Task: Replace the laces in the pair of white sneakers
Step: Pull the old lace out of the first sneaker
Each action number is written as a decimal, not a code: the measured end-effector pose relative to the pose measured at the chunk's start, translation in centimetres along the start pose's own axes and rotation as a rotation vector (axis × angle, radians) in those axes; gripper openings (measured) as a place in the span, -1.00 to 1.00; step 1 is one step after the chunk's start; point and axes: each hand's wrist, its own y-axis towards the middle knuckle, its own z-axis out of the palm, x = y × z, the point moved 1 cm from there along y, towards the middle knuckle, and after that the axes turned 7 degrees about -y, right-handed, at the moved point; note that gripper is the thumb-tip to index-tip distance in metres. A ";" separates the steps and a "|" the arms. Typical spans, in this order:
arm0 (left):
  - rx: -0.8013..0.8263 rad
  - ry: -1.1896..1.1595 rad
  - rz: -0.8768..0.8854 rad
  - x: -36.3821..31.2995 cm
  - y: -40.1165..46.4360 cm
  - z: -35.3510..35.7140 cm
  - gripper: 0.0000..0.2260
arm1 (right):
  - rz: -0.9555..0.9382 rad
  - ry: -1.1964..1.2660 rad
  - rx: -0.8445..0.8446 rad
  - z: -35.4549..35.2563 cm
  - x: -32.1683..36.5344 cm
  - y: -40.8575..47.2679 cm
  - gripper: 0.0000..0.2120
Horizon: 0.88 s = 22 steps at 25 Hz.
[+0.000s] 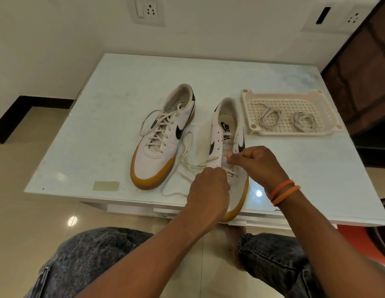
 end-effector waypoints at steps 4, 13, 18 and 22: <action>0.013 -0.019 -0.001 0.1 0.0 -0.1 -0.79 | 0.006 0.019 -0.017 -0.2 0.1 0.3 -0.93; 0.021 -0.033 0.001 0.0 0.2 0.2 -0.79 | -0.089 -0.258 -0.264 -3.1 -1.1 -0.2 -0.94; -0.003 -0.029 0.007 -0.1 -0.1 0.2 -0.75 | -0.283 -0.583 -0.285 0.7 -0.7 0.9 -0.87; 0.006 -0.052 -0.010 0.0 0.0 0.4 -0.74 | -0.369 -0.664 -0.289 0.8 -0.9 0.8 -0.91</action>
